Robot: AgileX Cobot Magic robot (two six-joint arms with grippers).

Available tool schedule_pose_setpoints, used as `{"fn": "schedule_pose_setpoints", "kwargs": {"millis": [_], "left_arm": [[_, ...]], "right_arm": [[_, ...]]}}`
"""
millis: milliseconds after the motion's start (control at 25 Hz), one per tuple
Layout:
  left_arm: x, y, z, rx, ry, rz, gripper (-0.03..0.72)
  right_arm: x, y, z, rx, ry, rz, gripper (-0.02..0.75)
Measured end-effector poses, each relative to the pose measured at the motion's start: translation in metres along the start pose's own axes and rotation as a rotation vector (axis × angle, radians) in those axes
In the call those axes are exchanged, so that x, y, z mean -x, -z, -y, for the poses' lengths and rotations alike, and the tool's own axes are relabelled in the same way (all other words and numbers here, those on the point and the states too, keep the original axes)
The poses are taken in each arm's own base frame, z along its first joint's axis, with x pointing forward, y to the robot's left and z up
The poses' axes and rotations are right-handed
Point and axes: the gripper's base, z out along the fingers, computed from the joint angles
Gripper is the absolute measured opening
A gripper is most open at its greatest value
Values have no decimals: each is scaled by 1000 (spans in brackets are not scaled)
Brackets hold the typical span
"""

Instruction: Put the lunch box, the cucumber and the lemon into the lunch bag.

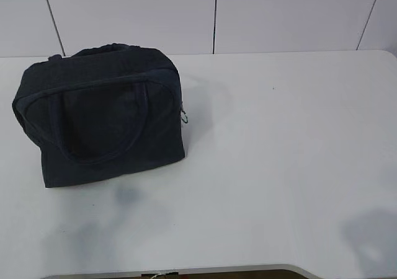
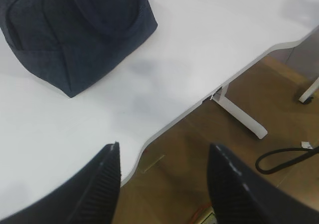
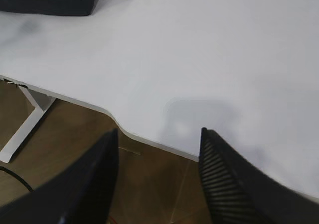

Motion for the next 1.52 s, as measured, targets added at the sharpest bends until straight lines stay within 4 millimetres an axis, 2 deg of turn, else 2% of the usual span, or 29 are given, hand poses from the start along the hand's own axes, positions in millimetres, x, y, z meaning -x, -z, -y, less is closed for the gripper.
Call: {"fn": "schedule_pose_setpoints", "kwargs": {"millis": [760, 1040, 1520], "left_arm": [[0, 0, 3, -23, 17, 4, 393], [1, -2, 3, 84, 78, 7, 383], [3, -5, 3, 293, 194, 14, 360]], "right_arm": [[0, 0, 0, 0, 0, -1, 419], [0, 0, 0, -23, -12, -3, 419], [0, 0, -3, -257, -152, -20, 419]]}}
